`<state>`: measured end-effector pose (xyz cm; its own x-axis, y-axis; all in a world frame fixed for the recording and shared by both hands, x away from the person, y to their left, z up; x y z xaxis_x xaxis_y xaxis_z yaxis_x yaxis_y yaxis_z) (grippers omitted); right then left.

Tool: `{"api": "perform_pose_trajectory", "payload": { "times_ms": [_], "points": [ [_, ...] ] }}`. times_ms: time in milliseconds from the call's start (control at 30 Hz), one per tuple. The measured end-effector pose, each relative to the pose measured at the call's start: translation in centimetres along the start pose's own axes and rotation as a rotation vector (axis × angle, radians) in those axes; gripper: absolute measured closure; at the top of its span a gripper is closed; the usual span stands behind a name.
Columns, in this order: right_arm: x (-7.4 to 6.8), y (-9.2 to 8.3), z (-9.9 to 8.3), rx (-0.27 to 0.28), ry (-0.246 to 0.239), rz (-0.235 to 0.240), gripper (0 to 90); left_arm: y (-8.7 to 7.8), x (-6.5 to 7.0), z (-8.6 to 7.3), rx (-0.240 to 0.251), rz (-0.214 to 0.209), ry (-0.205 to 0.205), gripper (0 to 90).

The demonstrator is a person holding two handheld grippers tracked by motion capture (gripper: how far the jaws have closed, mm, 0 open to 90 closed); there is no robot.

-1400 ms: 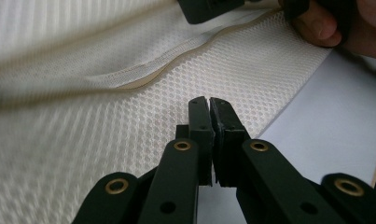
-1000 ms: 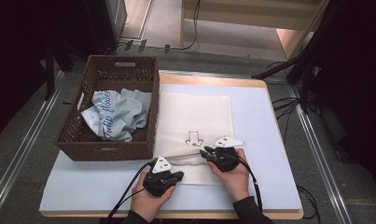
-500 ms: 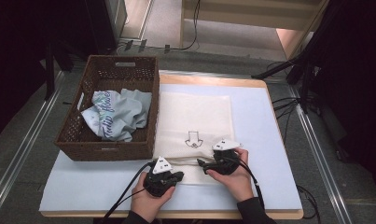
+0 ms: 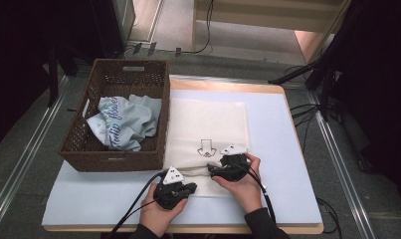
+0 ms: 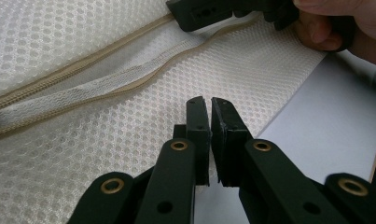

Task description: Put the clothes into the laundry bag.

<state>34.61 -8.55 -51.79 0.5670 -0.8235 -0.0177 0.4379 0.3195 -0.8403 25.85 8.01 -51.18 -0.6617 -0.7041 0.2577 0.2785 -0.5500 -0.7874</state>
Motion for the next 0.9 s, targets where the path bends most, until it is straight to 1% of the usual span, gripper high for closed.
{"api": "perform_pose_trajectory", "payload": {
  "times_ms": [33, 67, 100, 167, 200, 267, 300, 333, 400, 433, 533, 600, 733, 833, 900],
  "points": [
    [0.0, -0.1, 0.0, 0.004, 0.004, 0.001, 22.1, 0.0, 0.0, 0.0, 0.0, 0.005, 0.0, 86.1],
    [0.1, -0.1, 0.0, 0.025, 0.008, 0.001, 32.1, 0.0, 0.0, 0.0, 0.001, 0.005, 0.0, 86.1],
    [0.3, -0.3, -0.1, 0.037, 0.02, -0.006, 39.5, 0.0, 0.0, 0.0, 0.001, 0.002, 0.0, 86.1],
    [0.6, -0.4, -0.2, 0.052, 0.036, -0.012, 49.5, 0.0, 0.0, 0.0, -0.001, 0.0, -0.003, 86.1],
    [0.8, -0.5, -0.2, 0.058, 0.04, -0.013, 59.9, 0.0, 0.0, 0.0, 0.001, -0.001, 0.0, 86.1],
    [1.2, -0.5, -0.3, 0.072, 0.056, -0.018, 70.9, 0.0, 0.0, 0.0, -0.001, 0.005, 0.001, 86.0],
    [1.5, -0.6, -0.4, 0.078, 0.068, -0.015, 77.8, 0.0, 0.0, 0.0, -0.001, 0.005, 0.001, 86.0],
    [1.8, -0.7, -0.5, 0.078, 0.092, 0.015, 82.7, 0.0, 0.0, 0.0, -0.002, 0.003, 0.001, 86.0],
    [2.1, -0.8, -0.6, 0.084, 0.122, 0.074, 85.7, 0.0, 0.0, 0.0, 0.001, -0.001, -0.001, 86.1],
    [2.2, -1.0, -0.6, 0.091, 0.123, 0.088, 86.4, 0.0, 0.0, 0.0, 0.001, -0.001, -0.001, 86.1],
    [2.0, -1.8, -0.3, 0.122, 0.116, 0.108, 86.8, 0.0, 0.0, 0.0, 0.001, 0.0, 0.0, 86.2],
    [1.9, -2.9, 0.2, 0.164, 0.11, 0.129, 86.9, 0.0, 0.0, 0.0, 0.0, 0.005, 0.0, 86.2],
    [1.9, -4.5, 0.9, 0.221, 0.101, 0.159, 86.7, 0.0, 0.1, 0.0, 0.001, 0.011, 0.003, 86.2],
    [1.9, -5.0, 1.0, 0.228, 0.094, 0.164, 86.6, -0.1, 0.0, 0.0, 0.004, 0.013, 0.004, 85.9],
    [2.0, -5.0, 0.9, 0.226, 0.094, 0.167, 86.5, -0.2, 0.0, 0.0, 0.012, 0.01, 0.004, 85.2]
  ]
}}
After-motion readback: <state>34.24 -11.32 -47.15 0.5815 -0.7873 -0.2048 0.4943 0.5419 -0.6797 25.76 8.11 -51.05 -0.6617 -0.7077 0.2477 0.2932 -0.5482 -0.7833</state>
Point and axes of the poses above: each handheld gripper's, and its own axes: y roughly forward along the jaws, z roughly out of its top, x roughly to its right, the point moved 5 cm from there along y, roughly forward along the jaws, and after that the axes turned 12 degrees about -x, right-handed, at the moved point
